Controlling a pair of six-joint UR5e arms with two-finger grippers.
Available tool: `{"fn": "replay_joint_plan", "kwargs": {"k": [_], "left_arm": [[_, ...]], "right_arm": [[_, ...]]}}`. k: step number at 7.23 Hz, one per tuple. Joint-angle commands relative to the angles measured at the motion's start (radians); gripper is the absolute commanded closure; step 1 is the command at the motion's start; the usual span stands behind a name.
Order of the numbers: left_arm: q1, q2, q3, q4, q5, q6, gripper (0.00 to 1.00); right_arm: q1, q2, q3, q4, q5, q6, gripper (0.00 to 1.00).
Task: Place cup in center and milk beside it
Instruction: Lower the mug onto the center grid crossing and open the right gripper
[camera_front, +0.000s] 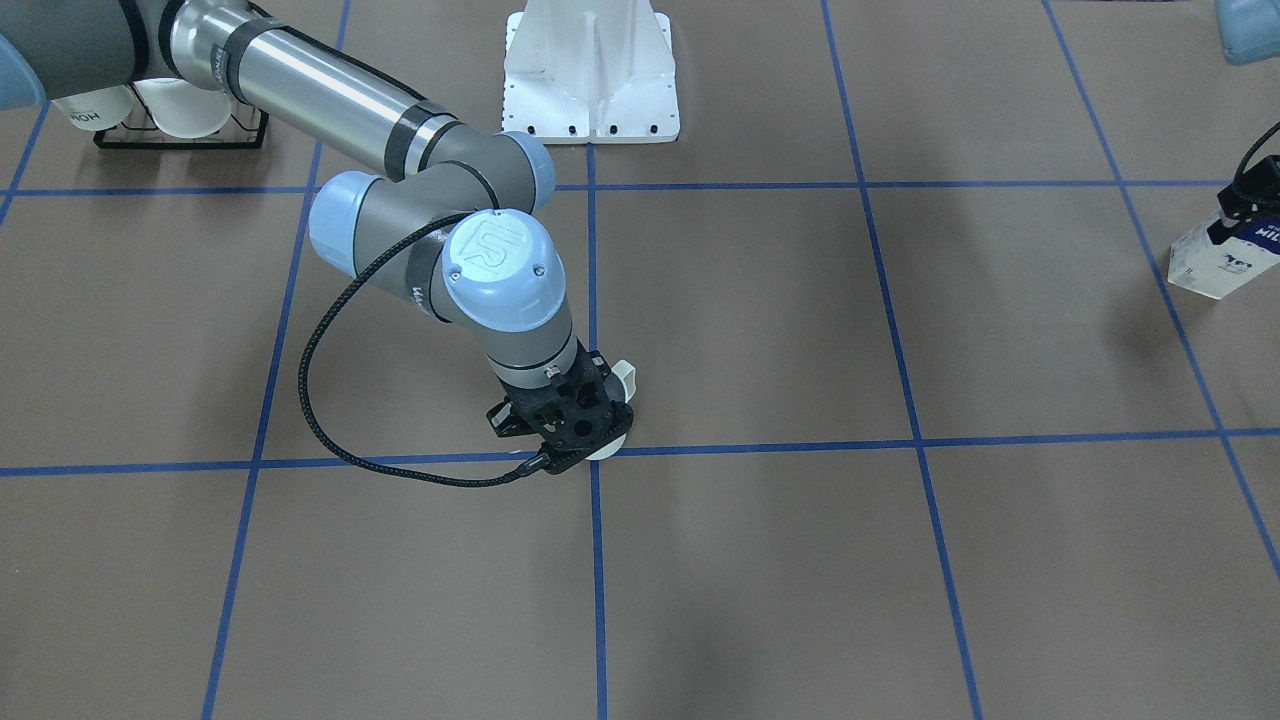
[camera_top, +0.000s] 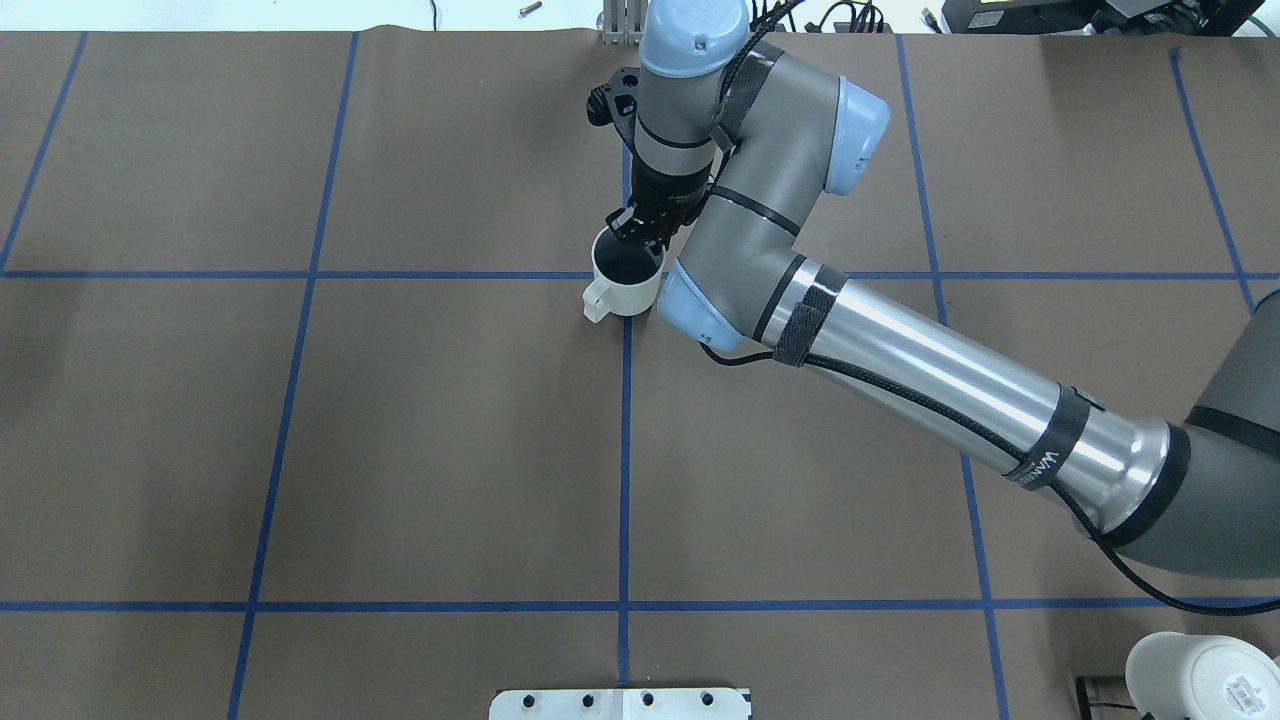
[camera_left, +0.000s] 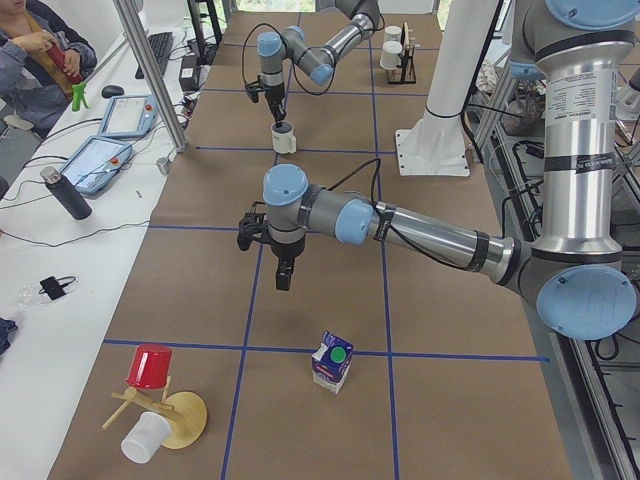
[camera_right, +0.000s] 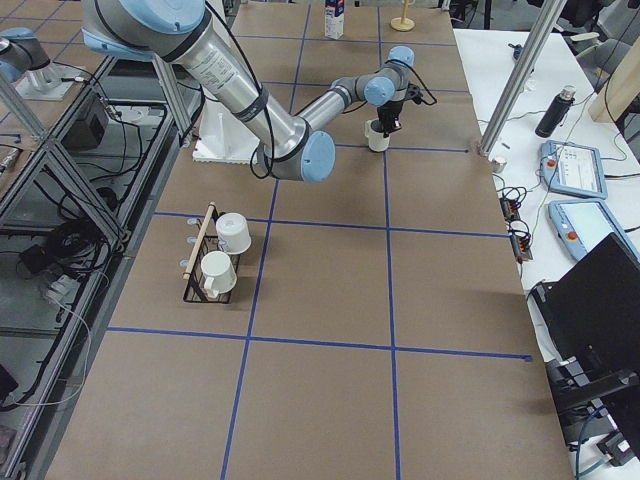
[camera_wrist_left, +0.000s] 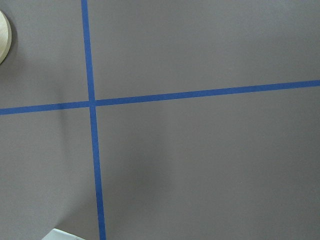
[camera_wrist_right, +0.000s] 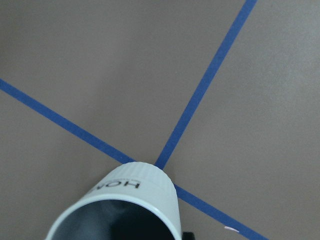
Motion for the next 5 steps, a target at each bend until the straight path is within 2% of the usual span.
{"fn": "replay_joint_plan", "kwargs": {"k": [1,3,4,5], "left_arm": [[0.0,0.0,-0.003,0.0,0.0,0.0,0.02],[0.0,0.0,-0.003,0.0,0.0,0.0,0.02],[0.0,0.0,-0.003,0.0,0.0,0.0,0.02],[0.0,0.0,-0.003,0.0,0.0,-0.003,0.02]], "right_arm": [[0.001,-0.001,-0.014,0.014,-0.005,-0.002,1.0],[-0.001,0.002,-0.022,0.02,-0.015,0.001,0.79],[0.001,0.003,-0.022,0.027,-0.014,0.003,0.52],[0.001,0.015,-0.022,0.028,-0.014,0.012,0.01]]}}
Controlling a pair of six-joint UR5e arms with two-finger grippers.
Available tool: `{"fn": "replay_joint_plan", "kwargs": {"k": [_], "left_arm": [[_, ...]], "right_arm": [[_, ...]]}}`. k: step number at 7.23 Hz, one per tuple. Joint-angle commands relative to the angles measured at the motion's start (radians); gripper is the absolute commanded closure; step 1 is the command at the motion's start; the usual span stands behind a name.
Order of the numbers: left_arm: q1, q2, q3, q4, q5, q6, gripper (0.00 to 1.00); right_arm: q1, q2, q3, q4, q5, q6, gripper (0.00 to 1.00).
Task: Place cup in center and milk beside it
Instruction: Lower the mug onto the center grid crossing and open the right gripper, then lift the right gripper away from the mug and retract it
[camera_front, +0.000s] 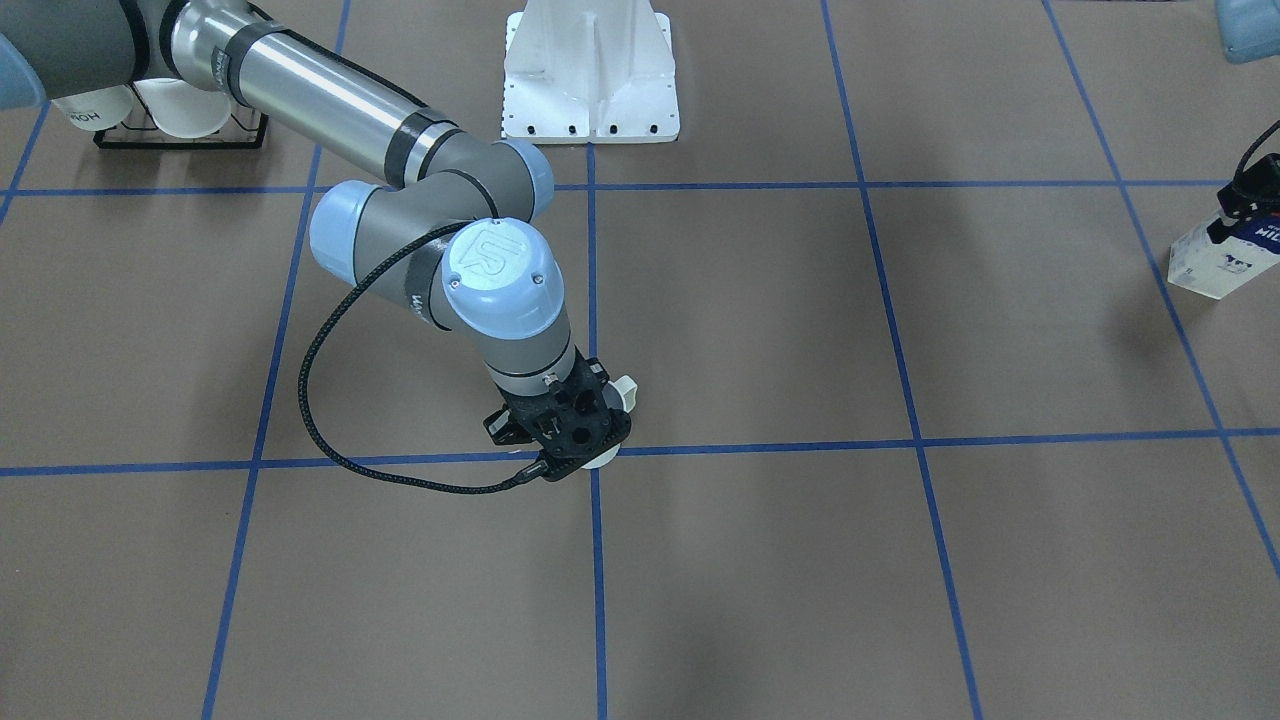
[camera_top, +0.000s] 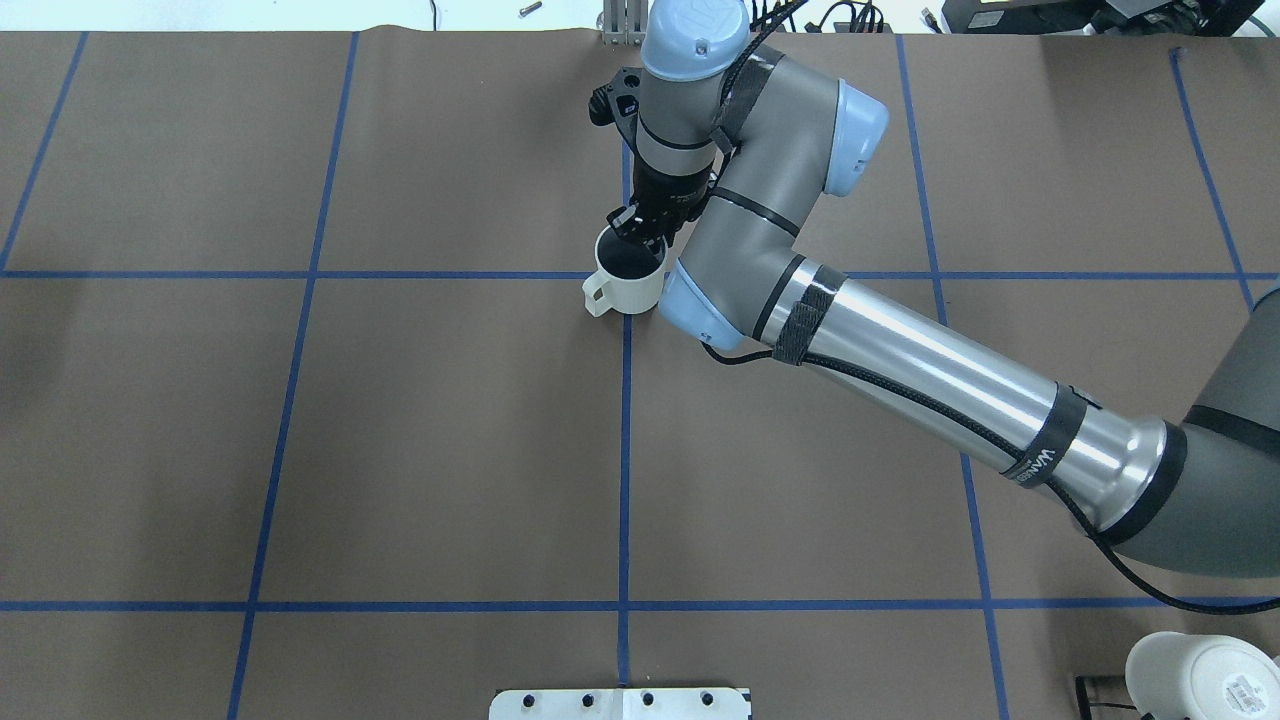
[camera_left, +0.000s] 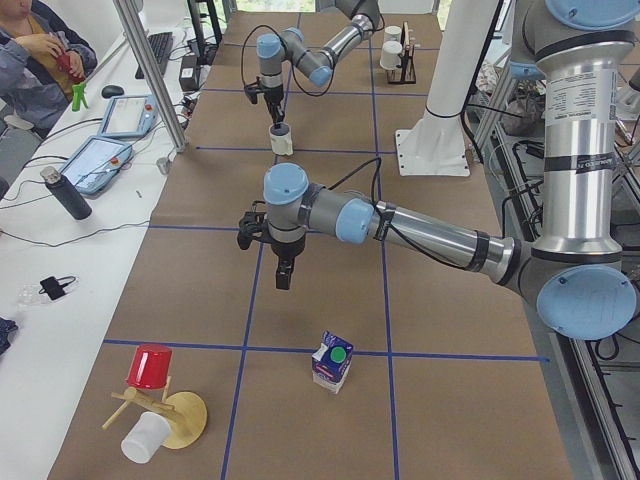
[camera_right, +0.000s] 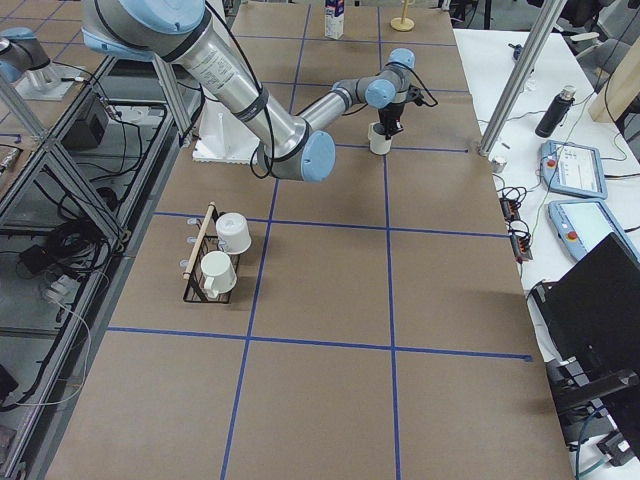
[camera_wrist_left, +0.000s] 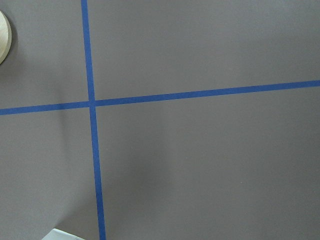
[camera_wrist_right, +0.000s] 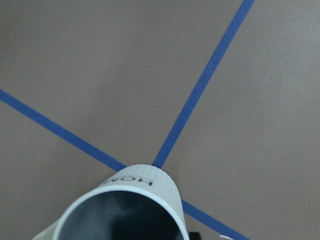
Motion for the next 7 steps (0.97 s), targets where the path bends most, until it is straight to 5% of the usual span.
{"fn": "replay_joint_plan", "kwargs": {"k": [1,3,5,7], "left_arm": [[0.001,0.0,0.001,0.002,-0.002,-0.007,0.02],[-0.009,0.082,0.005,-0.003,-0.002,0.005,0.02],[-0.143,0.12,0.014,0.015,0.0,-0.094,0.02],[-0.242,0.166,0.067,0.006,-0.05,-0.117,0.02]], "right_arm": [[0.013,0.012,0.007,0.004,0.006,-0.001,0.0],[0.086,-0.003,0.048,-0.007,0.069,-0.004,0.0],[0.143,-0.18,0.23,-0.064,0.087,-0.004,0.0],[0.186,-0.296,0.3,-0.063,0.086,-0.021,0.0]]}}
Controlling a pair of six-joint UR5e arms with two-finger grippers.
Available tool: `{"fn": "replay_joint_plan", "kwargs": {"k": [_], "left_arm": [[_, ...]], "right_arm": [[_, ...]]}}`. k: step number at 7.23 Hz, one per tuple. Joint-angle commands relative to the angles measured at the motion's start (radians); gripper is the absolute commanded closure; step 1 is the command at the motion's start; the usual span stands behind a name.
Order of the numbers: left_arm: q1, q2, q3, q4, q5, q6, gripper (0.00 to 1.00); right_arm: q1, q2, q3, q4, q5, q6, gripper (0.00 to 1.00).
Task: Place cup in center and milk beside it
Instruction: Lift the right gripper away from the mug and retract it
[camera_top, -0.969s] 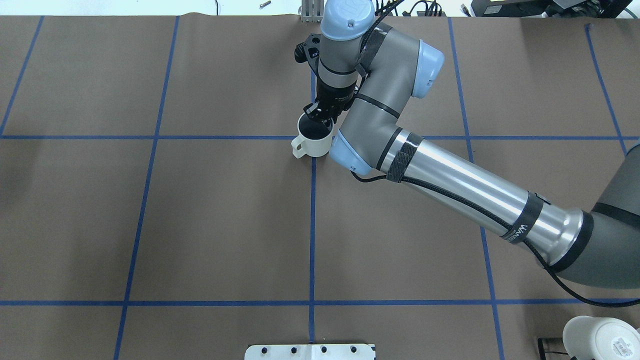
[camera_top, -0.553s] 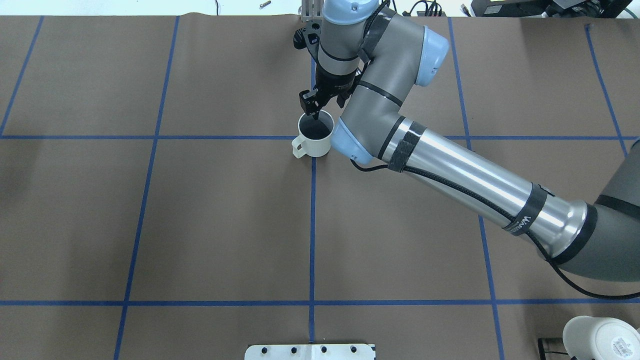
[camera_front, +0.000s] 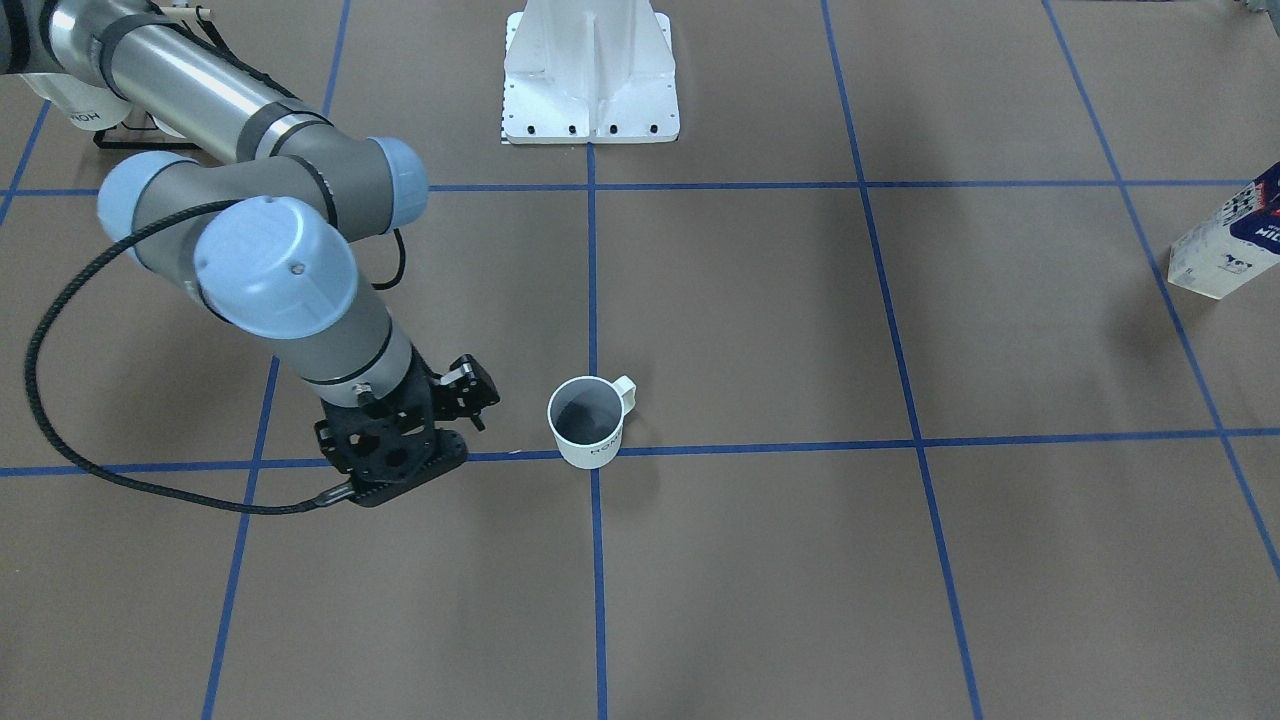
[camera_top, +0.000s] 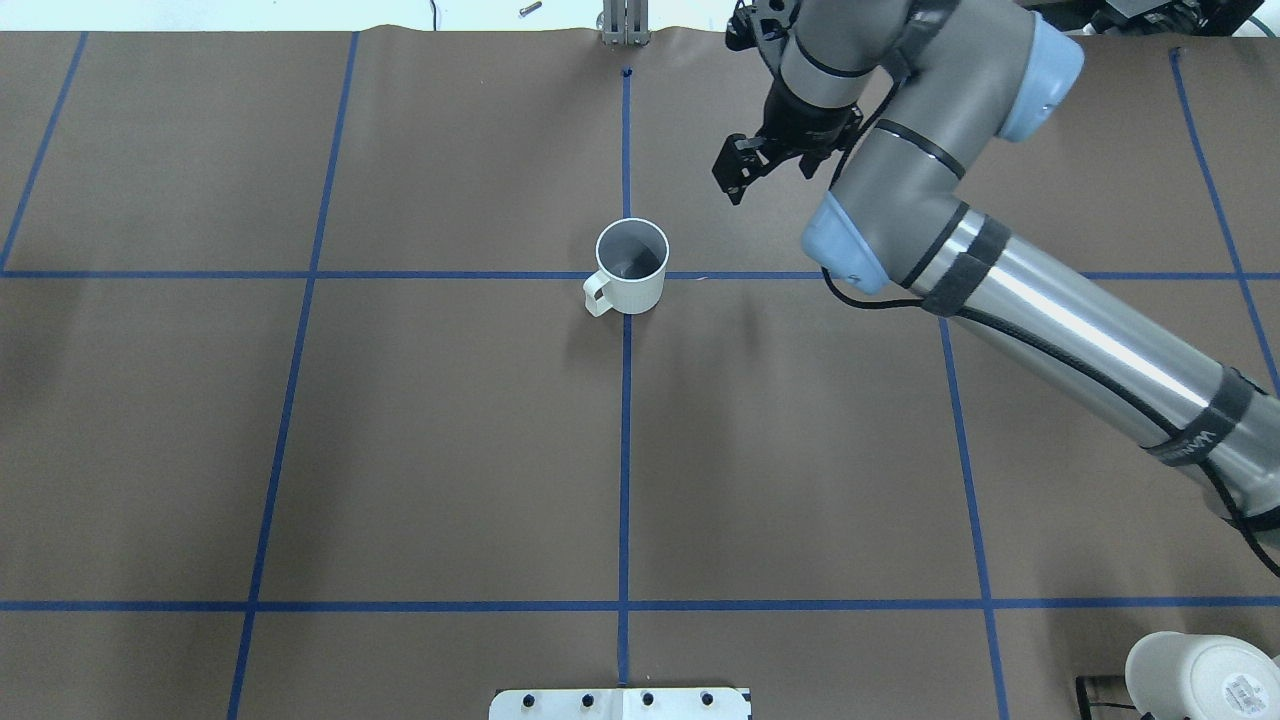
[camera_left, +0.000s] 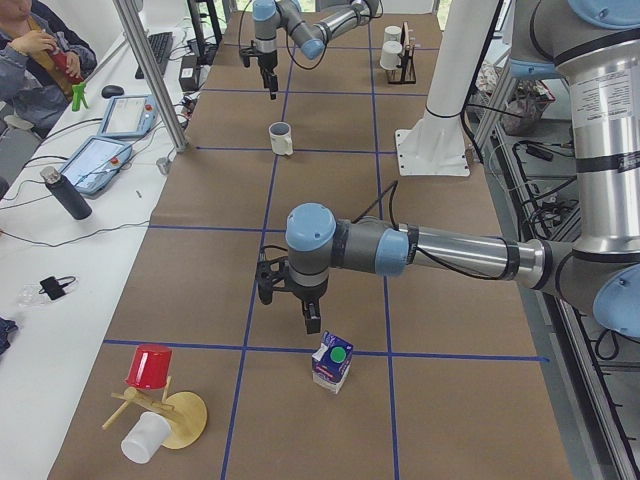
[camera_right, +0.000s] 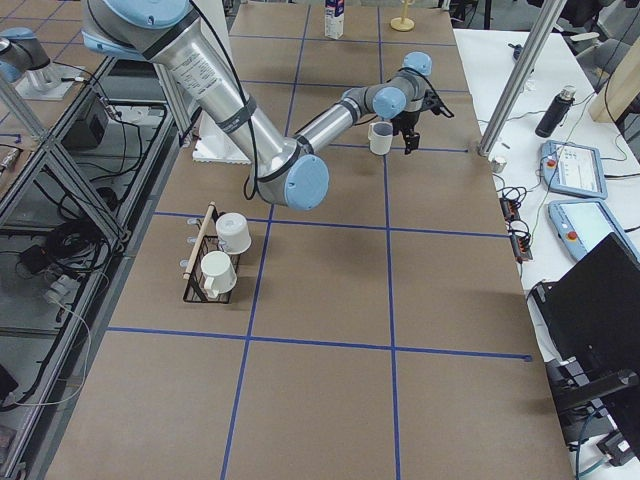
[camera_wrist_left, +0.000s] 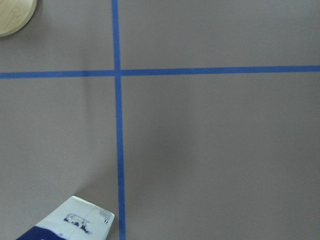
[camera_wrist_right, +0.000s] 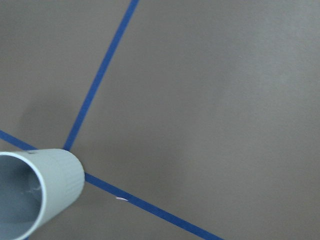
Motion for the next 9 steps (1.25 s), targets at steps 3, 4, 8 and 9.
{"fn": "replay_joint_plan", "kwargs": {"k": [3,4,8,9], "left_arm": [[-0.111,0.026,0.077,-0.013,-0.037,-0.136,0.02],[-0.142,0.039,0.124,-0.012,-0.072,-0.141,0.02],[-0.144,0.036,0.15,-0.03,-0.12,-0.29,0.02],[-0.144,0.04,0.155,-0.05,-0.119,-0.293,0.02]], "right_arm": [[0.033,-0.133,0.087,0.004,-0.004,-0.009,0.0],[0.035,-0.149,0.101,0.007,-0.006,-0.009,0.0],[0.033,-0.204,0.154,0.008,-0.032,-0.005,0.0],[0.033,-0.204,0.154,0.008,-0.043,-0.003,0.0]]}}
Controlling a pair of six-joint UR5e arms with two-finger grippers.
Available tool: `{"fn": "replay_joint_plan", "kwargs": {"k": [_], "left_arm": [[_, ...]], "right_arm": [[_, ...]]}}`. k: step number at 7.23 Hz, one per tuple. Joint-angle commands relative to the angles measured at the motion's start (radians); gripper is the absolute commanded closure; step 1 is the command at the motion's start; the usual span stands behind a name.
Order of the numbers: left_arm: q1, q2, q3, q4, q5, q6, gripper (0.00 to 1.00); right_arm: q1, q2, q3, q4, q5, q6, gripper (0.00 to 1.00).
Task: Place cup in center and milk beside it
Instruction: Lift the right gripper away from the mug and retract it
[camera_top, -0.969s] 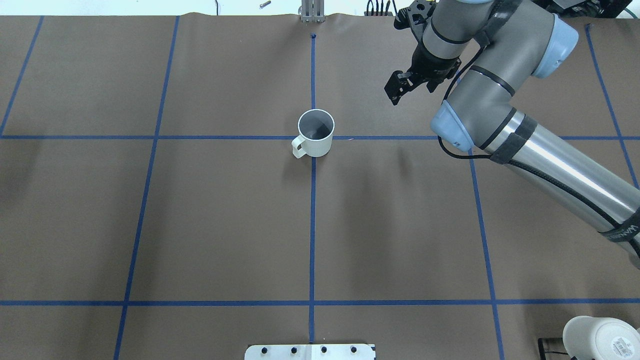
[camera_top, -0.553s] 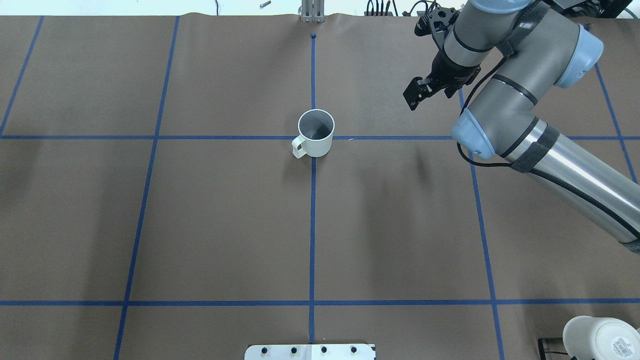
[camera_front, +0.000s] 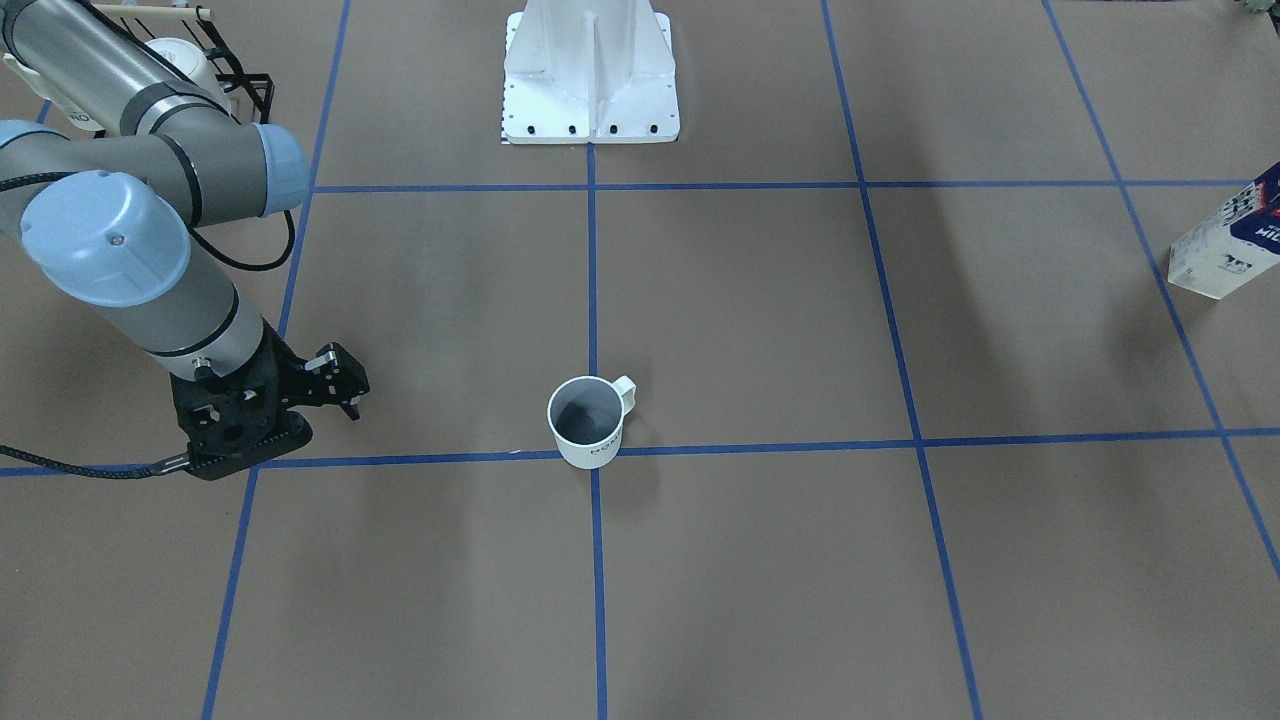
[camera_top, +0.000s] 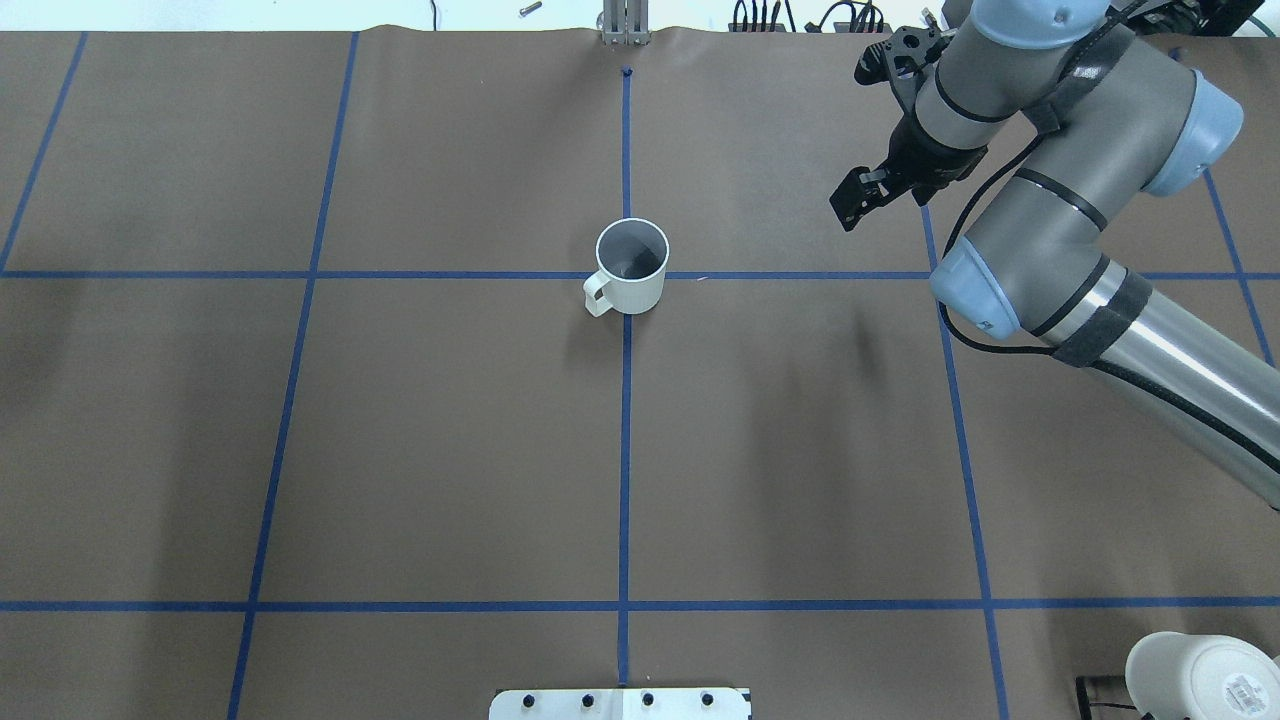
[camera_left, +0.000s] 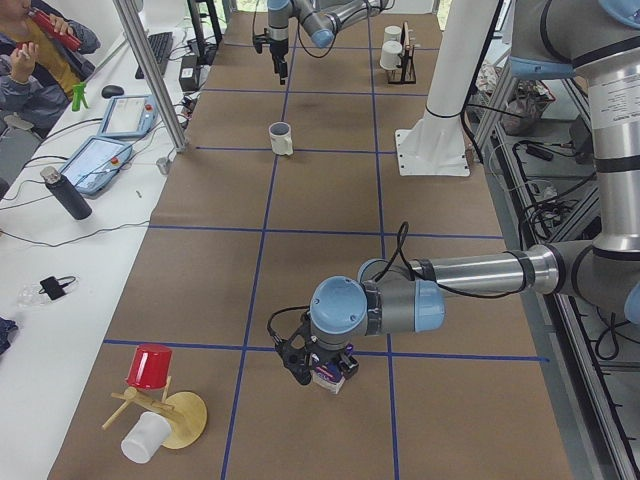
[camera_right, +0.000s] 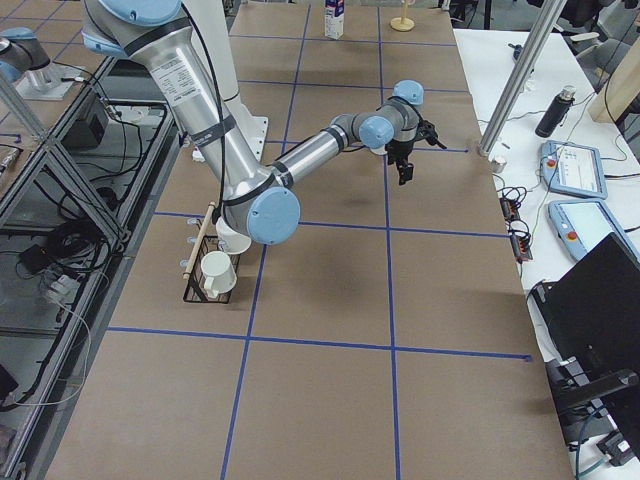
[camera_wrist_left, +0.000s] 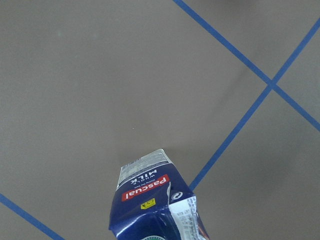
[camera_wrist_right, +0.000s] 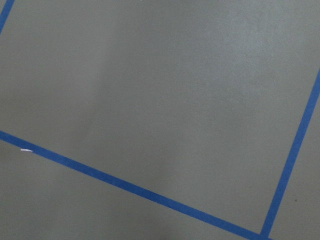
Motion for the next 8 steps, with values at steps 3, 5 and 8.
{"fn": "replay_joint_plan", "kwargs": {"k": [3,5,8], "left_arm": [[0.001,0.003,0.064,-0.095,0.002,-0.114,0.02],[0.003,0.003,0.111,-0.206,0.002,-0.214,0.02],[0.004,0.003,0.11,-0.219,-0.001,-0.273,0.02]], "right_arm": [[-0.002,-0.006,0.004,0.0,-0.013,0.005,0.0],[0.0,-0.015,0.013,-0.001,-0.013,0.006,0.0],[0.0,-0.035,0.03,0.0,-0.013,0.006,0.0]]}}
